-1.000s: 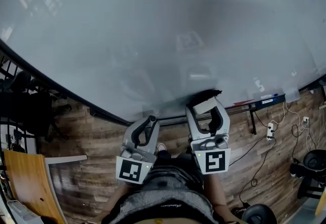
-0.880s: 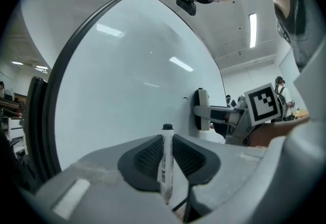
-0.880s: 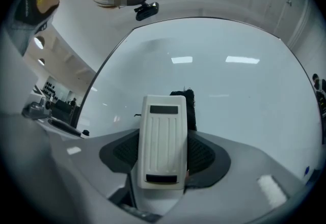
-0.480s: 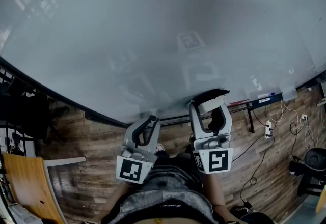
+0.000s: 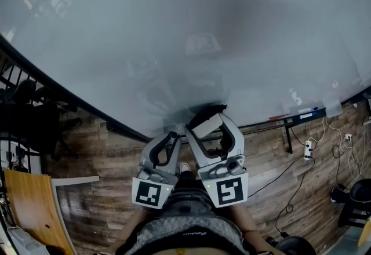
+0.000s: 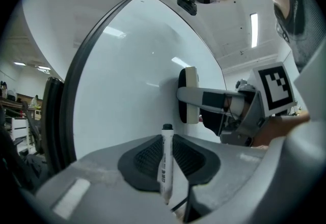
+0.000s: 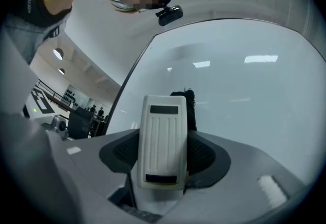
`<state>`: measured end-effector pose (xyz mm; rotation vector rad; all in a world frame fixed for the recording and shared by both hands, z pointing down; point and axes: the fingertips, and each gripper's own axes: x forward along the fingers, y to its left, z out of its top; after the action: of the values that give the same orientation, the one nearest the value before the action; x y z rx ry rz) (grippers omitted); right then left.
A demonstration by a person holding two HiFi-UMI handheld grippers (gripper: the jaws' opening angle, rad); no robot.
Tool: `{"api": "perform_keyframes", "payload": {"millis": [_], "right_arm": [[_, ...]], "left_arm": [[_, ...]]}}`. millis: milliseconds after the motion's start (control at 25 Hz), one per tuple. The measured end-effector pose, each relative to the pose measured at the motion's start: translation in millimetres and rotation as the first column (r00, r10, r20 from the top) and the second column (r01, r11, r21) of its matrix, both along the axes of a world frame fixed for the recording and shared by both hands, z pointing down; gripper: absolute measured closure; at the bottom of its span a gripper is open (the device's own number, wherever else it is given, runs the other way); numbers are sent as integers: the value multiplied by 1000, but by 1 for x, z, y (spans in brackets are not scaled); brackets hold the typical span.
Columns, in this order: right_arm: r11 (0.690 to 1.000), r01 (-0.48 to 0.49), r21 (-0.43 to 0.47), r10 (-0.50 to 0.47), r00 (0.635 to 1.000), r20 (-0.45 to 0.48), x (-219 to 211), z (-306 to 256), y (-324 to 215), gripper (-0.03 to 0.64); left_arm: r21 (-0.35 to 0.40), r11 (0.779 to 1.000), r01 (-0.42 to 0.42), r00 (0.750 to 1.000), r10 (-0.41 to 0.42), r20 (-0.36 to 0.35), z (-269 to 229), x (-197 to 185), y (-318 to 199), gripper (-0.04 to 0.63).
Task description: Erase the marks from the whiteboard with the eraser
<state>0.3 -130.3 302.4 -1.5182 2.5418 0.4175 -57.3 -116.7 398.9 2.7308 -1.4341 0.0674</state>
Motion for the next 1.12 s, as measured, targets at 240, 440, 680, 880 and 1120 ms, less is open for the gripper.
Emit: {"api": "perform_keyframes", "payload": {"millis": [240,440,680,880,1120], "right_arm": [[992,122,11,-122,992,-33,-41,2,7,356],[989,144,9,-144,988,-51,-43,3,7,356],[994,103,18,-102,993,-66,-22,0,6,357],[999,36,23,-34,997,-75,11,-1,2,356],[994,-107,-12,106,992,-69,70,5,-6,356]], "left_arm": [[0,998,56,998,-56,12,3,-16,6,525],[0,997,82,997,-82,6,2,-22,5,525],[-3,999,39,999,-39,0,2,-6,4,525],[-6,1000,-4,1000,4,-5,1,13,1,525],[-3,999,-48,999,48,-13,-1,34,-5,525]]}}
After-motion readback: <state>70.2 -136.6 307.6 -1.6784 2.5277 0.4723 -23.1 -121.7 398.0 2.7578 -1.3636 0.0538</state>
